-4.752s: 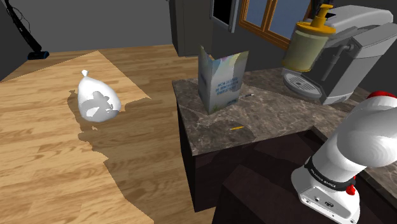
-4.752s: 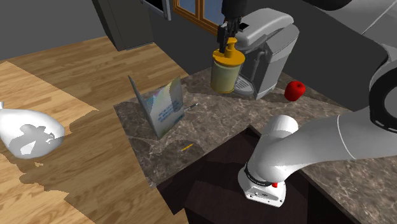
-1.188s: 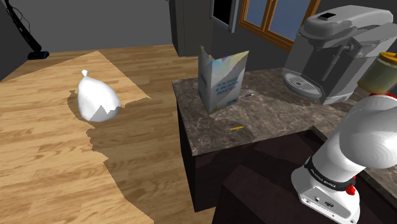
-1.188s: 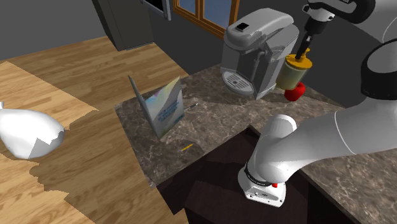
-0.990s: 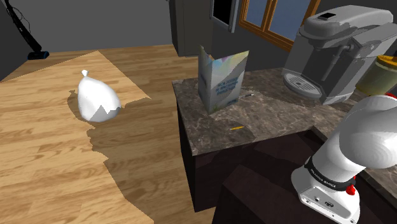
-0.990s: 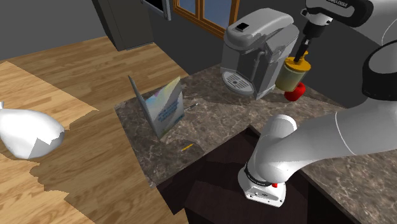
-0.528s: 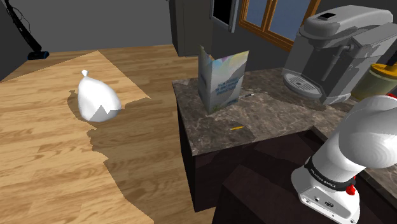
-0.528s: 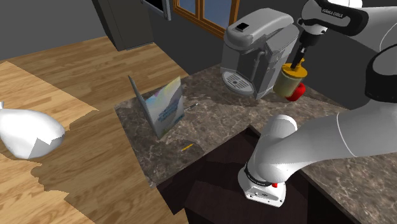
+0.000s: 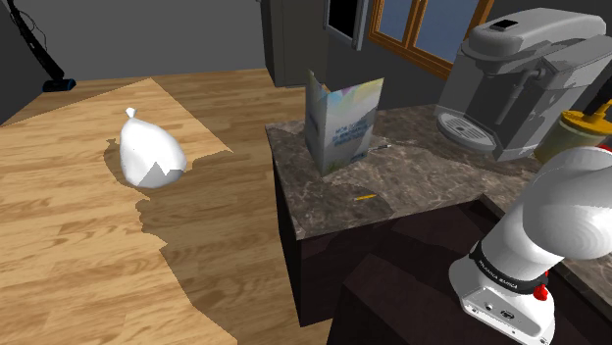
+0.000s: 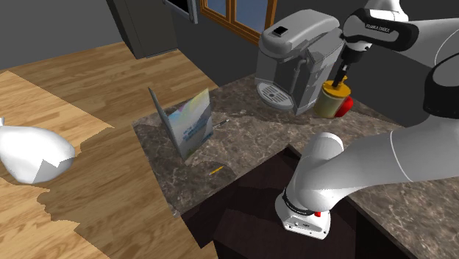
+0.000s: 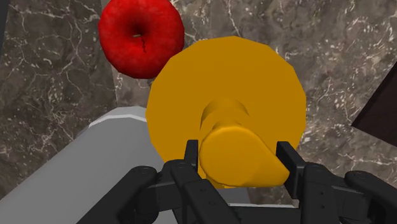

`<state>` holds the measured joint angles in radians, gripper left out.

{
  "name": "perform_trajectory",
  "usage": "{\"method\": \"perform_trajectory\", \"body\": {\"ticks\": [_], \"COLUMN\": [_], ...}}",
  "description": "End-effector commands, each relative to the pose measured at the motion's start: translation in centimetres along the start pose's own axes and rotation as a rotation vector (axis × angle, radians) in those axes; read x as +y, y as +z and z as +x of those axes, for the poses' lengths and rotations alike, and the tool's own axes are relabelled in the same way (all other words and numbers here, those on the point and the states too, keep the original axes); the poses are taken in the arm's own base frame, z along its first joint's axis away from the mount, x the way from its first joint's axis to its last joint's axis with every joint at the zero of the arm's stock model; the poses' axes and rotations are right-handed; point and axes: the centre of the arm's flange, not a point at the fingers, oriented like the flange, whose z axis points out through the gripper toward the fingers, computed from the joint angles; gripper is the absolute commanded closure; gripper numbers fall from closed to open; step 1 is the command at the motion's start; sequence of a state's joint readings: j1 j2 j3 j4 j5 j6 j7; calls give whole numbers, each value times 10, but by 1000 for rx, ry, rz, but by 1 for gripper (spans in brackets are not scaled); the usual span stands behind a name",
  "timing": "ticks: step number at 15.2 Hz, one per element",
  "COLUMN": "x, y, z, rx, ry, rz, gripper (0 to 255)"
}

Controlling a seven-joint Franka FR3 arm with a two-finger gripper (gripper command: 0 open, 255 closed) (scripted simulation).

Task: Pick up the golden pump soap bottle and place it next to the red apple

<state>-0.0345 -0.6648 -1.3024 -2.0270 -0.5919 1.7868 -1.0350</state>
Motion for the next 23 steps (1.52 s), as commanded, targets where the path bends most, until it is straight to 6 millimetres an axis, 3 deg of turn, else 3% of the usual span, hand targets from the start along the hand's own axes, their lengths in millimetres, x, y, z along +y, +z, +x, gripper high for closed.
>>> {"method": "perform_trajectory", "body": {"ticks": [1, 10, 18, 19, 23], "x": [0, 1, 1, 1, 1], "y": [11, 61, 61, 61, 61], "z": [-1, -4, -4, -4, -4], "rx": [1, 1, 1, 1, 1], "ry": [0, 0, 0, 0, 0], "rz": [-1, -1, -1, -1, -1], "gripper": [255, 255, 255, 0, 0]}}
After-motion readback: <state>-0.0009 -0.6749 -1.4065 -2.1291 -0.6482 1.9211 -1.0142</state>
